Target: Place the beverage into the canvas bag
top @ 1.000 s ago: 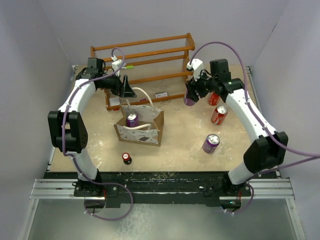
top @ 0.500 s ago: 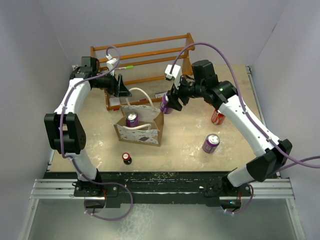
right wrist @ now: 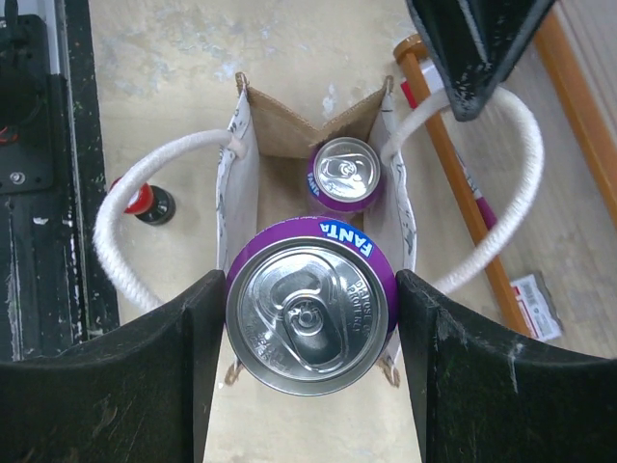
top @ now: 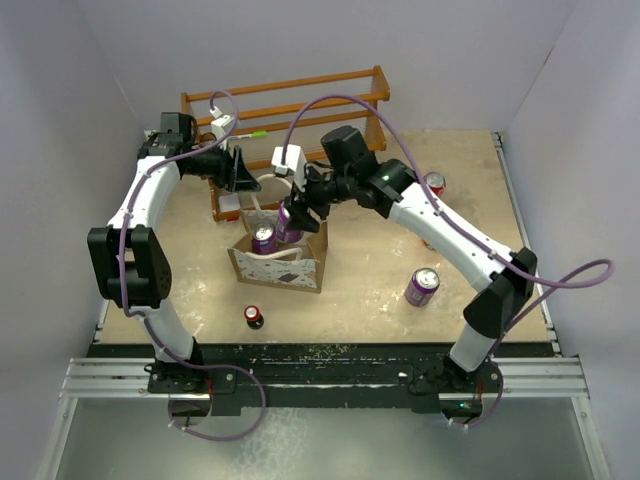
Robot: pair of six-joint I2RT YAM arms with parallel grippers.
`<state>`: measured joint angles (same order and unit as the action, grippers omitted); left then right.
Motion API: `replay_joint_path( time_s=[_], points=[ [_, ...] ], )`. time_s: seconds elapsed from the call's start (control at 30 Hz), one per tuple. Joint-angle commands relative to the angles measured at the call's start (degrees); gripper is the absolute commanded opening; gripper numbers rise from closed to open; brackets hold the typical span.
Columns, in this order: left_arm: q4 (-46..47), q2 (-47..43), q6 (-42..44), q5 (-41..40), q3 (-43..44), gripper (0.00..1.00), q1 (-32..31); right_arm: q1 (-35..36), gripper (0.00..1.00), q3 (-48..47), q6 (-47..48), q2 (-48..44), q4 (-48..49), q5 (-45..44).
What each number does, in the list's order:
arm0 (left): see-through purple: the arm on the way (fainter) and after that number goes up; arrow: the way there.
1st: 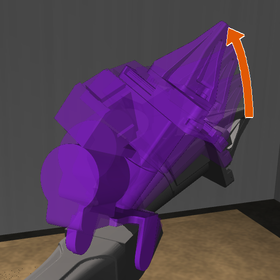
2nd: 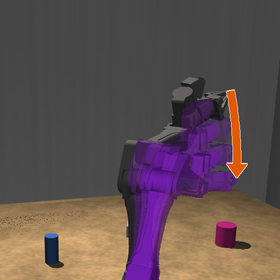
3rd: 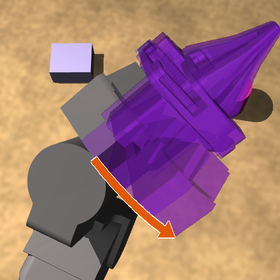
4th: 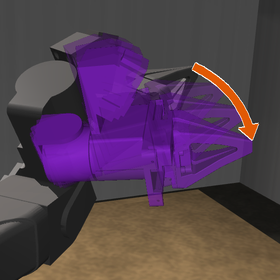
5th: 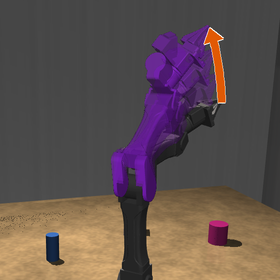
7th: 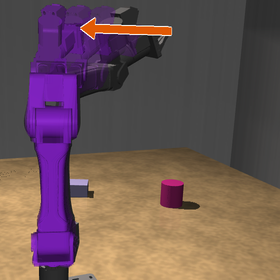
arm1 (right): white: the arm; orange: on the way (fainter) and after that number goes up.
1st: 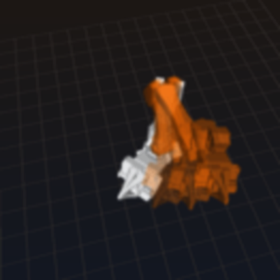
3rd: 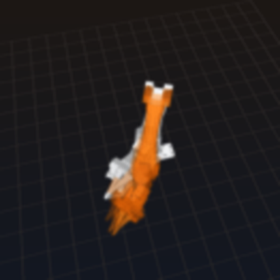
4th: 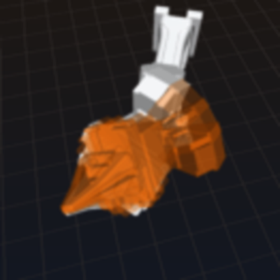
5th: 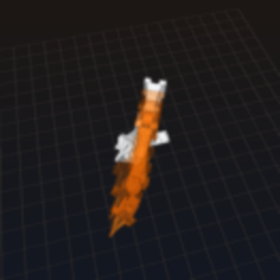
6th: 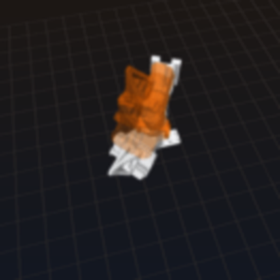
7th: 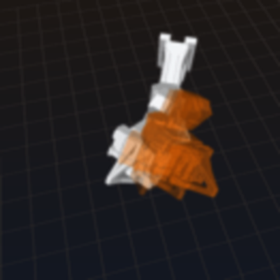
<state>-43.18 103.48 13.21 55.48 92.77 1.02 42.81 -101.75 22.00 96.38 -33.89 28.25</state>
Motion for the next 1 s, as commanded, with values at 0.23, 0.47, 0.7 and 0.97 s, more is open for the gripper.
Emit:
replay_joint_path(
  time_s=[0.23, 0.47, 0.7, 0.97],
  points=[
    [3.22, -1.0, -0.59, 1.66, 0.0, 0.61, 0.13, 2.45, 0.0, -6.49, -0.7, 4.72, 5.27, -0.3],
    [3.93, -1.09, -1.04, 1.68, -0.7, 0.6, -0.12, 3.48, 0.0, -7.14, -0.69, 7.72, 4.63, -1.09],
    [5.07, -1.53, -1.42, 1.64, -1.52, 0.58, -0.23, 4.69, 0.0, -7.24, -1.22, 9.89, 2.84, 1.52],
    [6.57, -1.78, -2.5, 1.06, -2.64, 0.56, -0.56, 7.18, 0.0, -5.93, -2.46, 11.16, 3.83, 2.59]
  ],
)
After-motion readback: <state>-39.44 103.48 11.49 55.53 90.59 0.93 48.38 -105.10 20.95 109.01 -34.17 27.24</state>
